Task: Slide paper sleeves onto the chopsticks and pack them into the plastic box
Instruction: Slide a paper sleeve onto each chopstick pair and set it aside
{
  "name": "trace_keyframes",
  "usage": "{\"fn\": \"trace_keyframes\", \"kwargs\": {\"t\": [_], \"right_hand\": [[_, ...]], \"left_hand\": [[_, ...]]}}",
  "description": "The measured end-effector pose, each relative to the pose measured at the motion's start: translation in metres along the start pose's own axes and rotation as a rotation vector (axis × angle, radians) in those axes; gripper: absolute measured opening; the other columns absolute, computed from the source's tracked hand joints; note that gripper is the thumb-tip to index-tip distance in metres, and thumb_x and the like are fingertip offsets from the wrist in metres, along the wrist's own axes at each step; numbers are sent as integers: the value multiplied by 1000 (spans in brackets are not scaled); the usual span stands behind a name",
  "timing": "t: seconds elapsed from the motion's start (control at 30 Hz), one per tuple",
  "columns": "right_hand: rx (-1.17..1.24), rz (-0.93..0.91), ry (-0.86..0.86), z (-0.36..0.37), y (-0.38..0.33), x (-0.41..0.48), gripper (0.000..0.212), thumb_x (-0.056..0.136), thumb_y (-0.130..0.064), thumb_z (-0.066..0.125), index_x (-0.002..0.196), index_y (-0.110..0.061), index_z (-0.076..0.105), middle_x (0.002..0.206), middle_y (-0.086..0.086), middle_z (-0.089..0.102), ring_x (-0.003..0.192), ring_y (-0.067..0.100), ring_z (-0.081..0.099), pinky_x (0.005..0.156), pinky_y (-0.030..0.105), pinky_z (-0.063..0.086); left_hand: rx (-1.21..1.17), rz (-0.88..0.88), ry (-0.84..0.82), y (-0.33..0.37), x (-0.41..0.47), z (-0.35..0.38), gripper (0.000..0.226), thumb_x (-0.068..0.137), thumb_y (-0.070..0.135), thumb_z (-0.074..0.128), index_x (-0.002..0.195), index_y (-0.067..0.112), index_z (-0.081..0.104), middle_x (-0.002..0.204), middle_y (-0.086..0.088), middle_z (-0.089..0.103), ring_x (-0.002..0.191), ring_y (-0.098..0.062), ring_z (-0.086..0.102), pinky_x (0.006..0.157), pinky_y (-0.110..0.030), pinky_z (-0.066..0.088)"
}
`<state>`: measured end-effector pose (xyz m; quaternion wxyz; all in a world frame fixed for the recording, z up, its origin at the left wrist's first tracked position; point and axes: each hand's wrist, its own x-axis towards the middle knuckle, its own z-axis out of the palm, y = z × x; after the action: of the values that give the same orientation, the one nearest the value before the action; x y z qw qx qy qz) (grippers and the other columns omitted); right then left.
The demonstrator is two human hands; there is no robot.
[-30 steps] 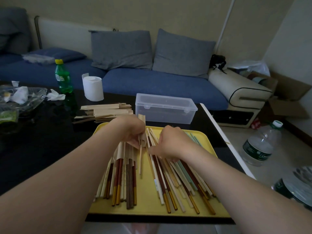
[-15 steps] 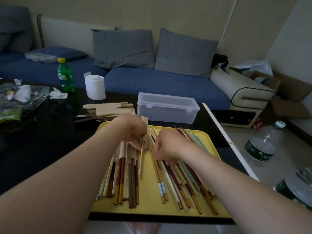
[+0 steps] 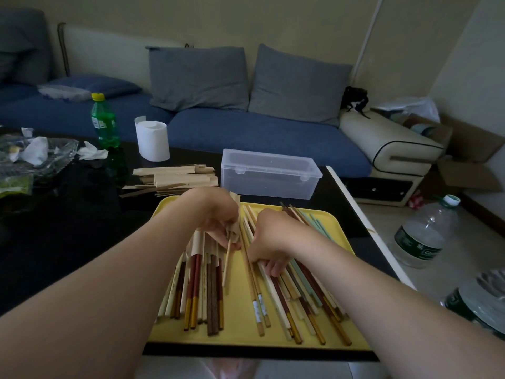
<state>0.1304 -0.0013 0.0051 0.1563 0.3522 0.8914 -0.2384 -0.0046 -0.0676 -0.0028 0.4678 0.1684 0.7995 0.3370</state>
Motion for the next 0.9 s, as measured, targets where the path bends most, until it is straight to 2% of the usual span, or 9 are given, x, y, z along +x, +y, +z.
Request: {"fn": "trace_keyframes", "kwargs": {"t": [0.2,0.37,0.47,0.6,0.77,0.9], "right_hand": [[-48,91,48,-8,6,-2,29,93,-5,78,116,-2,61,95,20,78,73,25,83,73,40,70],[-23,142,15,-12,6,-4,23,96,-13,81,106,-2,63,94,18,79,82,26,83,80,39,69],[-12,146,4,-11,7,-3,20,97,-13,80,105,-1,65,92,18,80,81,26,83,79,39,69],[-89,110,0,-5,5,-2,38,95,-8,78,125,-1,56,96,22,78,77,26,83,76,41,70],[-122,61,24,-1,5,3,47,92,-2,77,136,-6,59,120,25,69,67,27,82,70,41,70],[-101,38,15,-2,5,-1,33,96,-4,72,126,-2,60,102,23,74,70,27,82,70,42,70]], "left_hand": [[25,-31,-25,1,1,0,23,107,-3,42,124,-12,53,104,-32,75,91,-39,78,77,-49,65],[30,-26,-15,2,-1,1,15,106,-4,45,118,-8,52,107,-32,74,96,-40,78,84,-49,64],[24,-7,-14,1,-3,1,12,105,-5,45,116,-5,50,103,-33,74,92,-40,78,80,-49,64],[33,-3,-9,0,-1,1,15,106,-3,44,118,-6,51,104,-33,74,90,-40,78,78,-50,65],[56,-3,-4,1,0,1,15,104,-8,45,115,-9,55,105,-32,75,98,-40,77,90,-52,63],[45,-5,5,0,1,2,14,106,-3,43,115,-8,52,103,-32,75,97,-40,77,90,-51,62]]}}
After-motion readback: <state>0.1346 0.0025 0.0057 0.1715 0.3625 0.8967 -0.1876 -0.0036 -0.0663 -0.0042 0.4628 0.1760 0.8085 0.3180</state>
